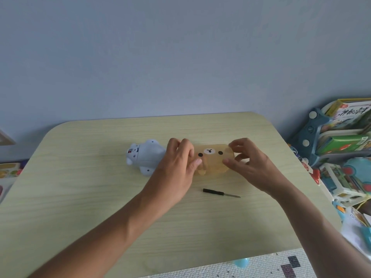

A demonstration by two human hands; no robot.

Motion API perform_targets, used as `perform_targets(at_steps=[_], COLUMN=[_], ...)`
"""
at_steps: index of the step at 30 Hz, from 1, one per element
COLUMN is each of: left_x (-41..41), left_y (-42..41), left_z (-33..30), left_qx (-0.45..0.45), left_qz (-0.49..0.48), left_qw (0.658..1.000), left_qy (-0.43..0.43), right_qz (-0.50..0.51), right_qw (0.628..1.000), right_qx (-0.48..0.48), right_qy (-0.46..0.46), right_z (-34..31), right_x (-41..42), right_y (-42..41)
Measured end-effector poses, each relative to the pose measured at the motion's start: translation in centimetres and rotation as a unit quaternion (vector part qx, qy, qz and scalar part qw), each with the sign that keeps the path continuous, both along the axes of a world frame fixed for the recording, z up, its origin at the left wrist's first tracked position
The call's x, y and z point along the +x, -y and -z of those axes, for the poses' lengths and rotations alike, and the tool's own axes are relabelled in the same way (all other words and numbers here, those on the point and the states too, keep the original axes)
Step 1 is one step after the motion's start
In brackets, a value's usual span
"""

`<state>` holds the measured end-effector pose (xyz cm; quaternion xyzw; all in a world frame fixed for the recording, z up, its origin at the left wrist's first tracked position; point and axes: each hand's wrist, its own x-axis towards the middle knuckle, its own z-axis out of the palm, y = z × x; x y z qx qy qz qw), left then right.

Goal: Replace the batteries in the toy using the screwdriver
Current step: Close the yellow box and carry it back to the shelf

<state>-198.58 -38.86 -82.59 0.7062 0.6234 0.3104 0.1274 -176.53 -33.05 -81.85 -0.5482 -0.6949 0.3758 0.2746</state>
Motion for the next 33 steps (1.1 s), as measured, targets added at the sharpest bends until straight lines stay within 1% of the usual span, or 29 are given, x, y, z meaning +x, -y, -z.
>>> perform_targets(at_steps=[4,10,16,18,20,23,26,28,31,33], left_x=[0.5,0.6,1.0,1.0,1.0,1.1,1.5,1.8,2.2,2.2], left_y=[0.1,-0.1,-0.1,-0.1,-0.1,-0.5,-0.7,-0.7,-0.7,-0.8], left_z=[0.8,1.0,0.7,0.8,1.0,1.4,1.5,1.5,1.7,1.8], left_qx=[0.017,-0.019,-0.043,-0.055,-0.073,-0.094,-0.106,-0.112,-0.106,-0.102], left_qz=[-0.003,-0.011,-0.013,-0.013,-0.014,-0.019,-0.027,-0.025,-0.022,-0.023], left_qw=[1.000,0.997,0.997,0.996,0.993,0.990,0.988,0.987,0.987,0.988], left_qy=[0.017,0.072,0.060,0.072,0.091,0.108,0.112,0.112,0.118,0.115], right_qz=[-0.009,-0.008,-0.008,-0.009,-0.004,0.014,-0.031,-0.075,-0.113,-0.115], right_qw=[1.000,1.000,1.000,1.000,1.000,0.996,0.984,0.975,0.974,0.977], right_qx=[0.005,-0.001,0.002,0.005,0.023,0.088,0.157,0.177,0.158,0.138], right_qy=[0.004,-0.012,-0.010,-0.010,-0.001,0.022,0.081,0.110,0.117,0.115], right_z=[0.0,0.1,0.4,0.4,0.5,0.6,0.4,0.5,1.2,1.6], right_x=[0.0,0.0,0.1,0.1,0.3,0.5,0.4,0.1,-0.3,-0.4], right_y=[-0.1,-0.2,-0.4,-0.3,0.1,1.0,2.3,3.3,4.4,4.6])
